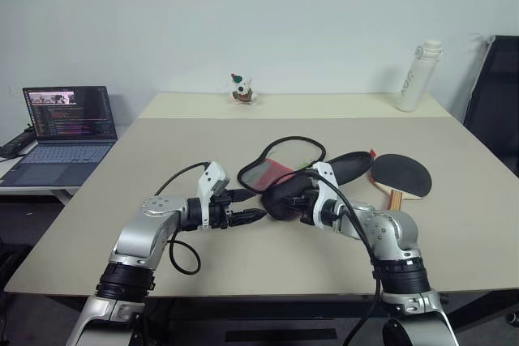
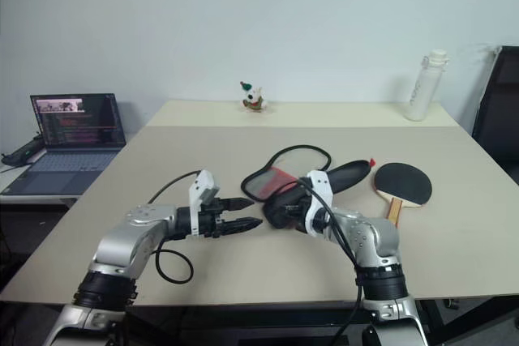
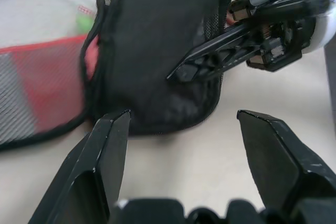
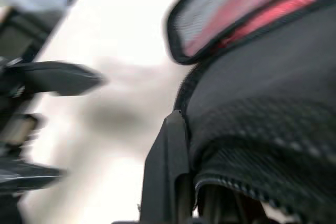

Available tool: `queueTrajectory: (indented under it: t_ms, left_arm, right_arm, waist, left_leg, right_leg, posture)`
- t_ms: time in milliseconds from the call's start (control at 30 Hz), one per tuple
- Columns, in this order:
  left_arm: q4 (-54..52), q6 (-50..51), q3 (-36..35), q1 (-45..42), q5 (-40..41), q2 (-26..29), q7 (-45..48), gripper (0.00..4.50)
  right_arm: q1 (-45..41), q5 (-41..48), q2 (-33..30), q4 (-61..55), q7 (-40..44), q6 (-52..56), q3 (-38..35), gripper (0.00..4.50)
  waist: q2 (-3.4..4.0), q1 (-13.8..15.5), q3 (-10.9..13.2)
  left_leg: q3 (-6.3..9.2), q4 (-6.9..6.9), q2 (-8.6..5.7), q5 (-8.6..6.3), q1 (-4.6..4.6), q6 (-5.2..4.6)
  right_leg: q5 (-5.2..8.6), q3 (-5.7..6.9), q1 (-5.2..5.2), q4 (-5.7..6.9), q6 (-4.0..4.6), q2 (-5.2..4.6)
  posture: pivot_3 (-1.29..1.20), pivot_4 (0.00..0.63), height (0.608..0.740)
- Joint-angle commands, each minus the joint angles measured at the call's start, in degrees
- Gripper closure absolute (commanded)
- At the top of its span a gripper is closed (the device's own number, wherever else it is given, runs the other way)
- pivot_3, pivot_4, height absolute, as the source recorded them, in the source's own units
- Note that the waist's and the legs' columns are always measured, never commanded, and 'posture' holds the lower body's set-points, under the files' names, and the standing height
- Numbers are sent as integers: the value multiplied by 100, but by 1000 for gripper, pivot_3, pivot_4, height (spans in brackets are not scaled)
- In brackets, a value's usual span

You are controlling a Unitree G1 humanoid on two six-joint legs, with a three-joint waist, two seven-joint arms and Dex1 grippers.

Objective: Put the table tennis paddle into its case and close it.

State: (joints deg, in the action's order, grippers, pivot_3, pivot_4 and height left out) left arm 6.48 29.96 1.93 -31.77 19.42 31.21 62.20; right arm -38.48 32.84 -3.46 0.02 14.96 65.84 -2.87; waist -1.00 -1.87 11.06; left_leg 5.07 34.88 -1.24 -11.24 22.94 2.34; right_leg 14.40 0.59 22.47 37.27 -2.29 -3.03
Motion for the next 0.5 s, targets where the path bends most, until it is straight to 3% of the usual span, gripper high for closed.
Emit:
queueTrajectory:
  t_ms: [33, 233, 500]
  left_arm:
    - [-322, 31, -71, -32, 185, 47, 16, 956]
    - [-368, 38, -55, 36, 221, 108, 42, 956]
    - [-300, -61, 1, 38, 150, 158, 87, 956]
  right_arm:
    - [-138, 242, -238, -176, 551, 277, 263, 4478]
    - [6, 543, -1109, -637, 1419, 782, 640, 4478]
    - [161, 349, -3264, -470, 2836, 486, 991, 4478]
  waist:
    - [0, 1, 0]
    - [0, 3, 0]
    - [-2, 17, 1]
  left_leg:
    - [0, 0, -1, 0, 1, 0]
    - [0, 1, -1, 0, 2, 0]
    - [-6, 2, -4, -1, 6, 0]
  right_leg:
    - [0, -1, 0, -1, 0, 0]
    - [1, 0, 0, -2, -2, -2]
    - [4, -1, -2, -16, -10, -4]
  posture:
    - [0, 150, 740]
    - [0, 150, 740]
    - [0, 150, 740]
